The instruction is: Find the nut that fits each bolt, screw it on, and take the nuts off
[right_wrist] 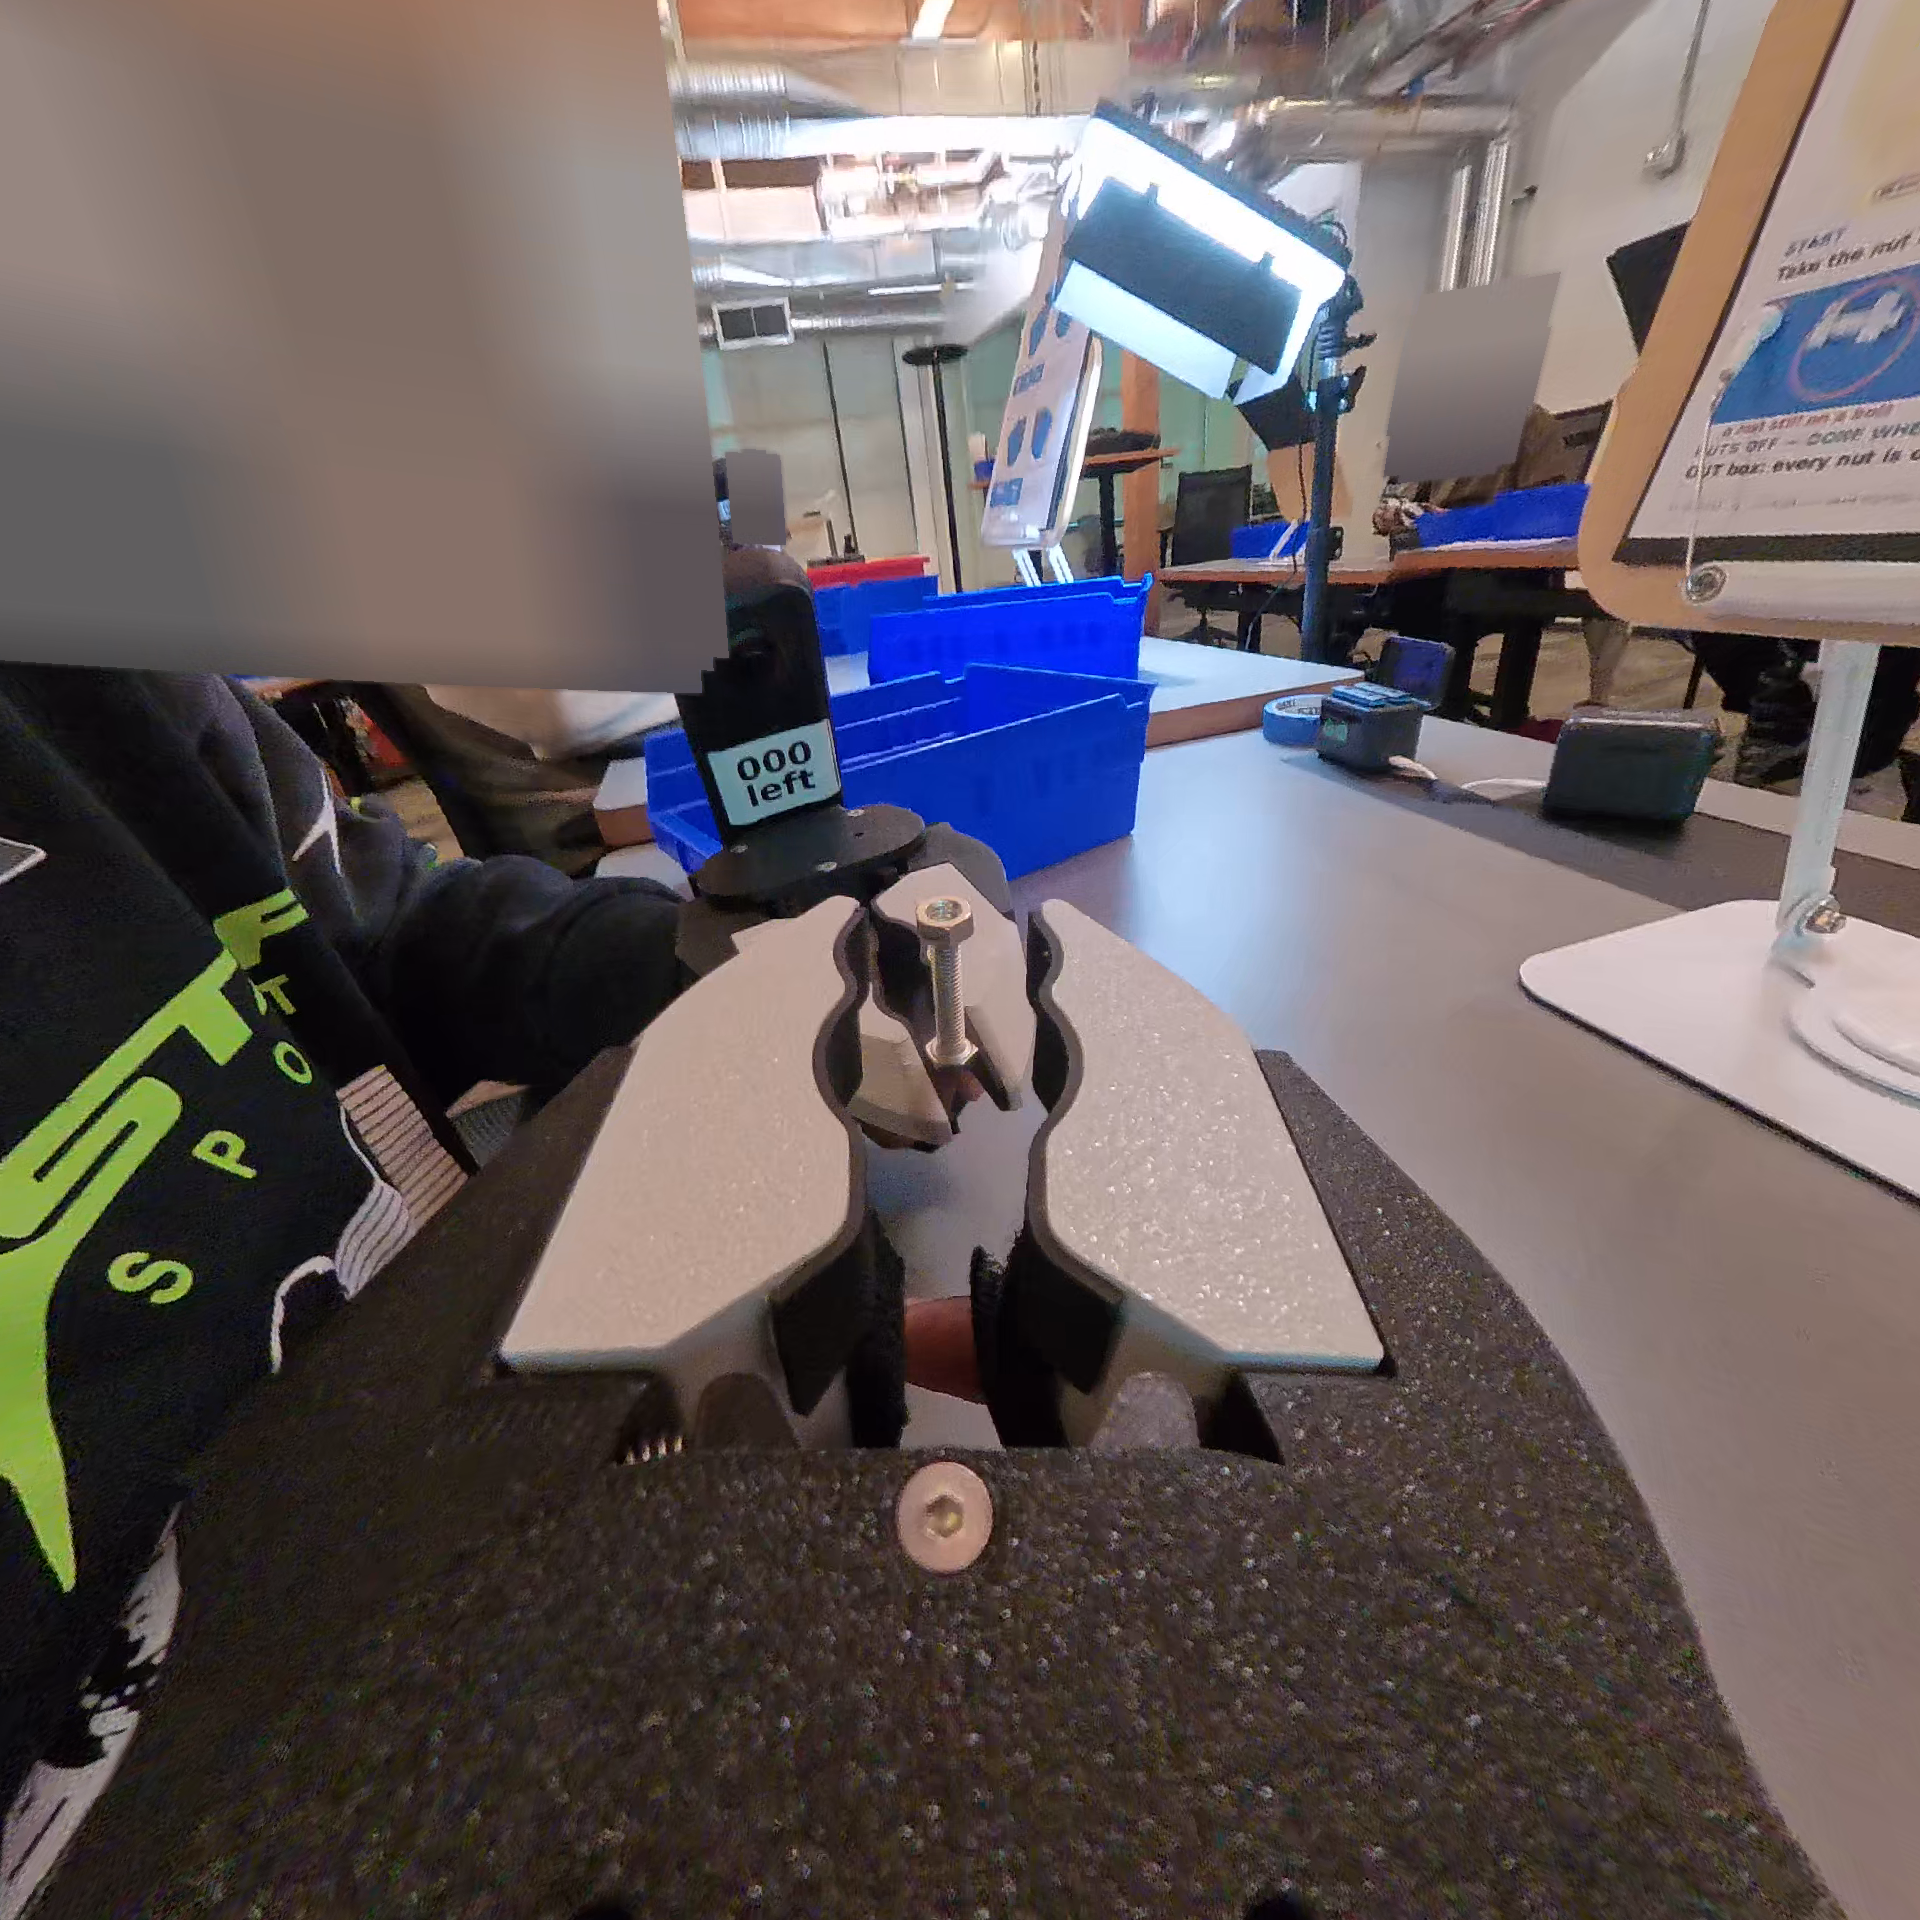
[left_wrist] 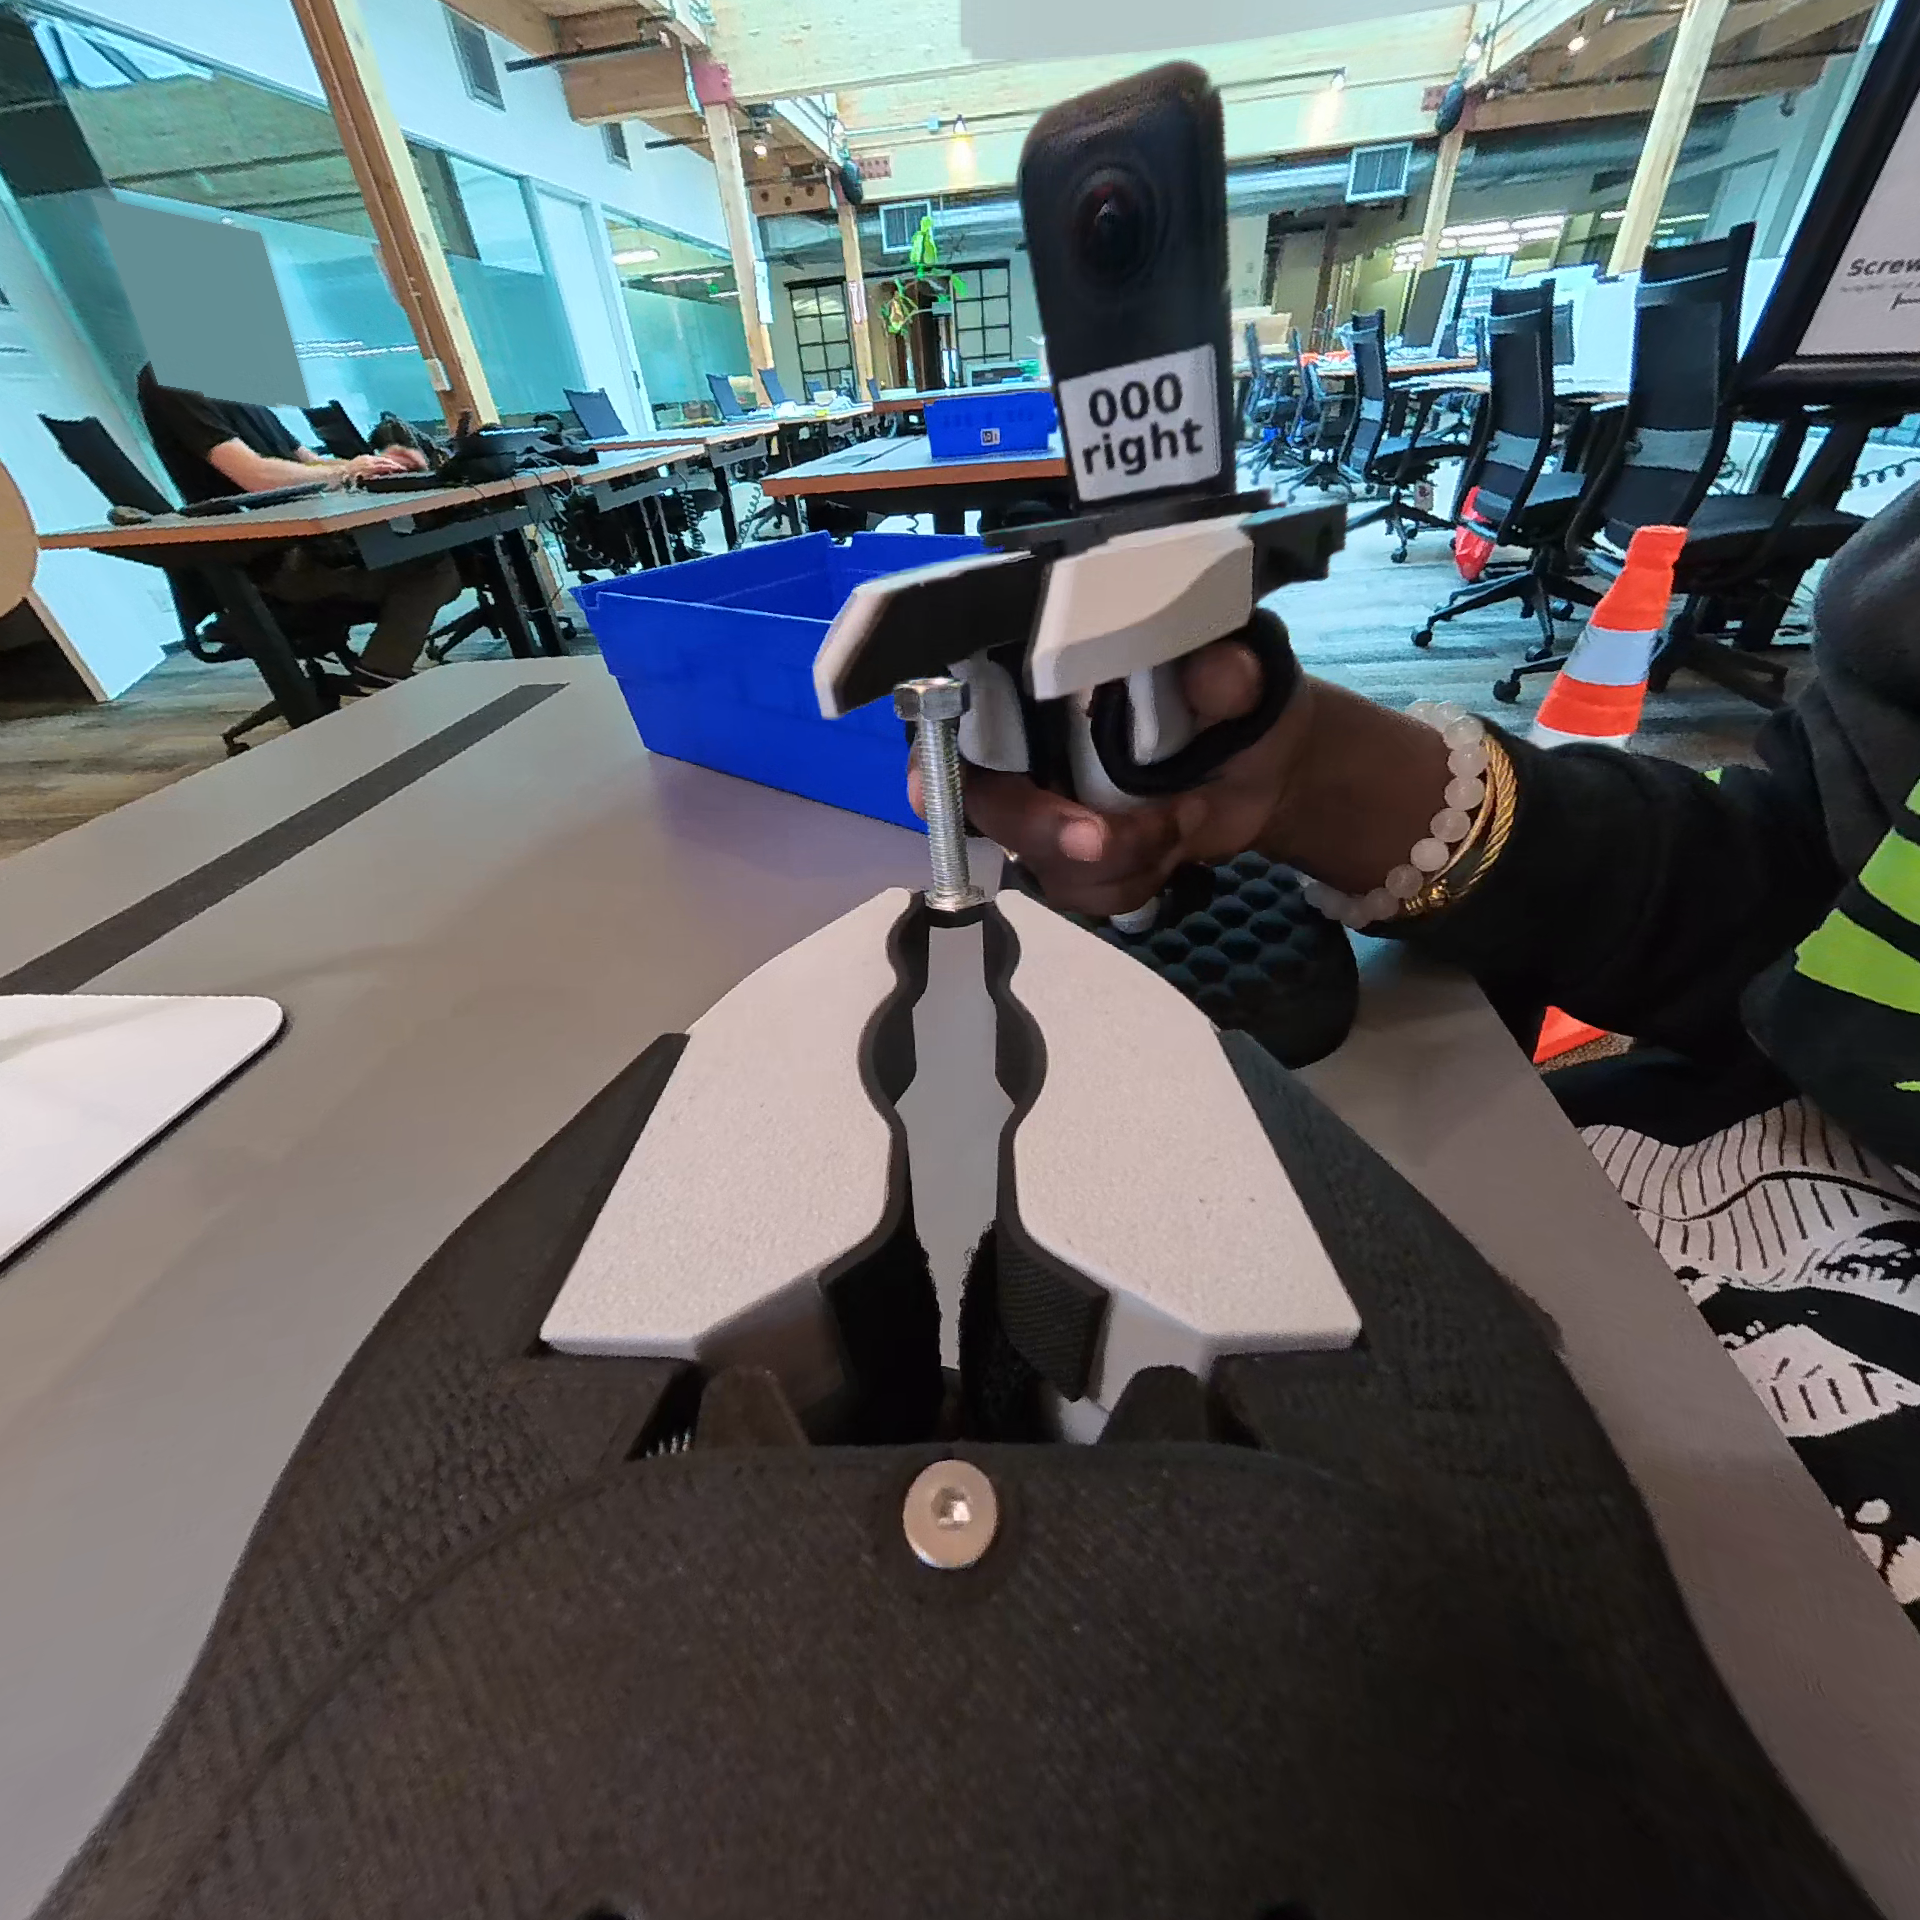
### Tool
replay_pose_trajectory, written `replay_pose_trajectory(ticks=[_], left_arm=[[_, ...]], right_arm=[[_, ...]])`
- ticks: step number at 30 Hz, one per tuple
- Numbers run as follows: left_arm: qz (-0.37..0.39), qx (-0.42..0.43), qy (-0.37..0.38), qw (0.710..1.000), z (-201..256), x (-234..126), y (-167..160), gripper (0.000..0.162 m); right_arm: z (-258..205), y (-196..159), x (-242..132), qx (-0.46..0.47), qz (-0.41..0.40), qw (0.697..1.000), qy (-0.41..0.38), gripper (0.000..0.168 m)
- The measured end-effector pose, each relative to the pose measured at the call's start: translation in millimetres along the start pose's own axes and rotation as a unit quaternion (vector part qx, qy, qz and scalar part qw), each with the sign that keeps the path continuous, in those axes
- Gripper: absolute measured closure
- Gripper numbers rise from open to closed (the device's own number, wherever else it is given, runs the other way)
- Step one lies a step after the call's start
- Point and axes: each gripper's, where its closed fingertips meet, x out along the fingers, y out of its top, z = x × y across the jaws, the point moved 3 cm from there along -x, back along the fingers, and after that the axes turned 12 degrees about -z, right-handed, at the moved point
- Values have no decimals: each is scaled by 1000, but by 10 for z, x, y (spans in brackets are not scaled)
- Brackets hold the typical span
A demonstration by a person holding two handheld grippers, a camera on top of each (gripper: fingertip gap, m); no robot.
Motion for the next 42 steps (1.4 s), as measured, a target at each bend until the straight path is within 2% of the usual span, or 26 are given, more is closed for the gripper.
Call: replay_pose_trajectory(ticks=[9, 17, 19, 23, 28, 31, 33, 35, 37, 40, 42], left_arm=[[0, 2, -2, 1000, 10, -3, 2, 152], [6, -6, -24, 1000, 41, -3, 11, 152], [11, -18, -58, 998, 96, -7, 19, 152], [31, -58, -177, 982, 274, -62, 62, 152], [60, -86, -328, 939, 553, -188, 145, 152], [47, -84, -381, 920, 687, -220, 120, 152], [37, -76, -376, 923, 711, -186, 91, 152], [28, -68, -350, 934, 678, -145, 66, 152], [29, -66, -298, 952, 566, -98, 61, 152], [33, -86, -181, 979, 262, -46, 66, 152], [28, -97, -90, 991, 30, -45, 36, 152]], right_arm=[[-20, -11, 36, -19, 4, 1000, -3, 158], [-53, -3, 24, -41, 3, 999, -4, 158], [-97, -3, 14, -52, 2, 999, 9, 159], [-264, 21, -25, -72, 13, 995, 63, 158], [-537, 70, -52, -78, 41, 982, 169, 158], [-673, 169, -95, -68, 84, 968, 227, 158], [-670, 226, -129, -63, 103, 966, 229, 159], [-589, 262, -180, -63, 101, 974, 191, 158], [-423, 289, -286, -60, 78, 988, 115, 158], [-26, 317, -655, -44, 25, 997, -65, 158], [262, 311, -1067, -23, -13, 979, -203, 158]])
